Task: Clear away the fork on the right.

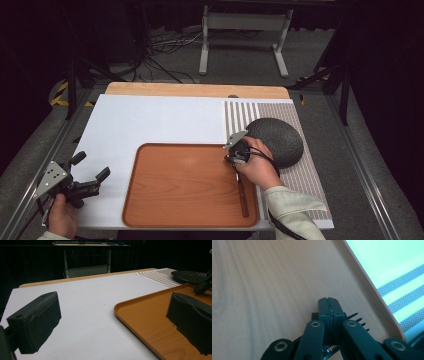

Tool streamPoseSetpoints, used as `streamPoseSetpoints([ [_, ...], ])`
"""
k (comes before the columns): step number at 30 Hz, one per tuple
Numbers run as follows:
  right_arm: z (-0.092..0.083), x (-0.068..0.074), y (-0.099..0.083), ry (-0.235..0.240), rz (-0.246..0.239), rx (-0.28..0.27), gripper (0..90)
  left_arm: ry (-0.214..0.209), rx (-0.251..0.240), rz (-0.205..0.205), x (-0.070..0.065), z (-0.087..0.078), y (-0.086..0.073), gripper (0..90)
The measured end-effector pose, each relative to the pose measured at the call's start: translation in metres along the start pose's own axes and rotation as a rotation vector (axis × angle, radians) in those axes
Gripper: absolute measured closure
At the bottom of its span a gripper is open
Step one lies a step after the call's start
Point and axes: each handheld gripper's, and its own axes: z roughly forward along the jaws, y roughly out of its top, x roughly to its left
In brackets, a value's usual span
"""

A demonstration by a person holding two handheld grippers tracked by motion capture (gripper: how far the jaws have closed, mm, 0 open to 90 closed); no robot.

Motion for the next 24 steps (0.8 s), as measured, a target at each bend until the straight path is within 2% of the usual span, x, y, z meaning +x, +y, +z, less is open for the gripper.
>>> streamPoseSetpoints([
  [17,-0.006,-0.007,-0.007,-0.019,0.024,0.014,90.0,0.001,-0.001,0.001,0.0,0.0,0.0,0.3],
  [22,-0.011,-0.007,-0.006,-0.012,0.039,-0.019,90.0,0.003,0.0,-0.001,0.0,0.0,0.0,0.3],
  [24,-0.016,-0.006,-0.004,-0.016,0.039,-0.038,85.5,0.003,0.0,-0.001,0.0,0.0,0.0,0.3],
])
